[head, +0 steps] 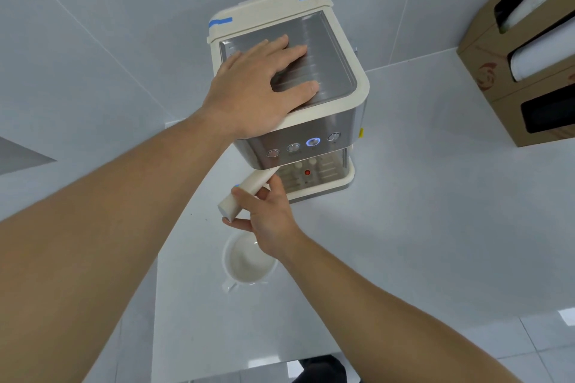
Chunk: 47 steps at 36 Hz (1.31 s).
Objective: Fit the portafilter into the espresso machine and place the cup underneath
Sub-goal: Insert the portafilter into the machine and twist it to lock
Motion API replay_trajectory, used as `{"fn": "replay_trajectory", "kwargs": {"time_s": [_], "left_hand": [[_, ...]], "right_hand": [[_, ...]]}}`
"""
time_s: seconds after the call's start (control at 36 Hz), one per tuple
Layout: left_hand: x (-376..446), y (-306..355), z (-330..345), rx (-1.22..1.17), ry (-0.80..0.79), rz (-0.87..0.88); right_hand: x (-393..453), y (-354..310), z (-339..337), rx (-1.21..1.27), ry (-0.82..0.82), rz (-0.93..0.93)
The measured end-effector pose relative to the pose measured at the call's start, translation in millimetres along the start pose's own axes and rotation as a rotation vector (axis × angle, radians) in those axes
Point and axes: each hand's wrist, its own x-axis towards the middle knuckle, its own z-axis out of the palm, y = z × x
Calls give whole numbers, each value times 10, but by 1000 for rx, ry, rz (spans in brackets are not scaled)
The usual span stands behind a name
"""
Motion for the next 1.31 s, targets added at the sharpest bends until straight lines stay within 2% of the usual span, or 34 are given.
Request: {"fn": "replay_trajectory", "kwargs": {"time_s": [0.28, 0.67, 1.31], "left_hand": [[30, -39, 30, 9, 12, 24], [41, -59, 47, -8, 20, 30], [58, -84, 60, -27, 18, 22]], "right_hand": [[-10, -1, 26, 29, -54, -23], [50, -11, 98, -45, -42, -60], [-97, -71, -226, -146, -94, -18]]}}
